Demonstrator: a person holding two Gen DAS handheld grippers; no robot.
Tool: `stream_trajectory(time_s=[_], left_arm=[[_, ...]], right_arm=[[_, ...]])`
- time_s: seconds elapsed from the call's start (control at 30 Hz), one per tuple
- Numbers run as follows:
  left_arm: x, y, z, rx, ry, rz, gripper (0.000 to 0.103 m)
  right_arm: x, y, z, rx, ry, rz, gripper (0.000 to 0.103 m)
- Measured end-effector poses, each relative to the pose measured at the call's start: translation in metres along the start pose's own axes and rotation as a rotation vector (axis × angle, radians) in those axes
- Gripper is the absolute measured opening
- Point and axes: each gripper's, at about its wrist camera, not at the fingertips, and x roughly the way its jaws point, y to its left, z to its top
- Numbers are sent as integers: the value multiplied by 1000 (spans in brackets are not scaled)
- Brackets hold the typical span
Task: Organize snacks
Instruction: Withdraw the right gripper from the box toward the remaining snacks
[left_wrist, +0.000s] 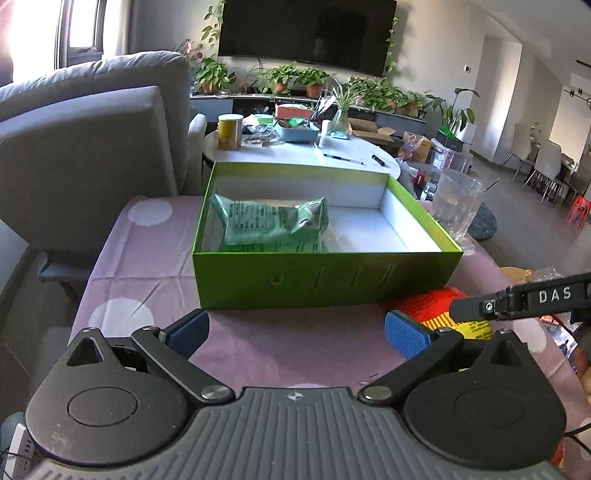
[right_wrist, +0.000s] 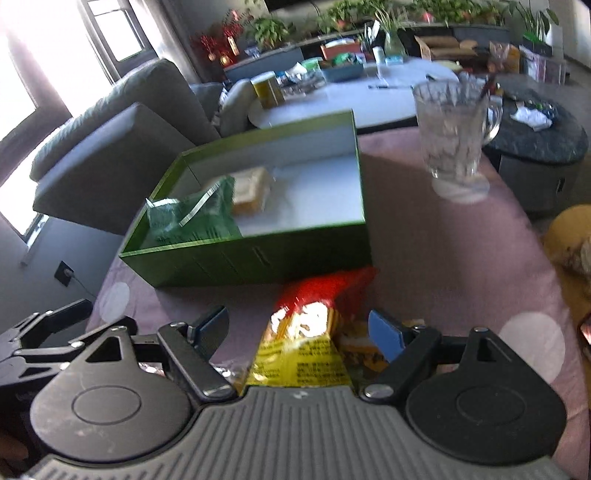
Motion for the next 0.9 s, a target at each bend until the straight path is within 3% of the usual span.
stream_trajectory(time_s=[0.33, 0.47, 0.6, 0.77, 0.83, 0.9], left_arm=[[-1, 7, -6, -16, 16, 19, 102], [-5, 16, -6, -41, 6, 42, 102], [-9, 31, -4, -104, -4, 75, 102], [-14, 46, -3, -156, -15, 102, 102], [-15, 48, -4, -157, -14, 106, 102], [-15, 48, -6, -153, -3, 100, 102]], right_arm=[[12, 12, -15, -33, 110, 45, 65], [14, 24, -17, -79, 163, 92, 72], [12, 27, -16, -36, 191, 213, 73], [11, 24, -11, 51, 241, 516, 73], [11, 25, -10, 42, 248, 533, 73], [6, 23, -9, 19, 215, 482, 73]])
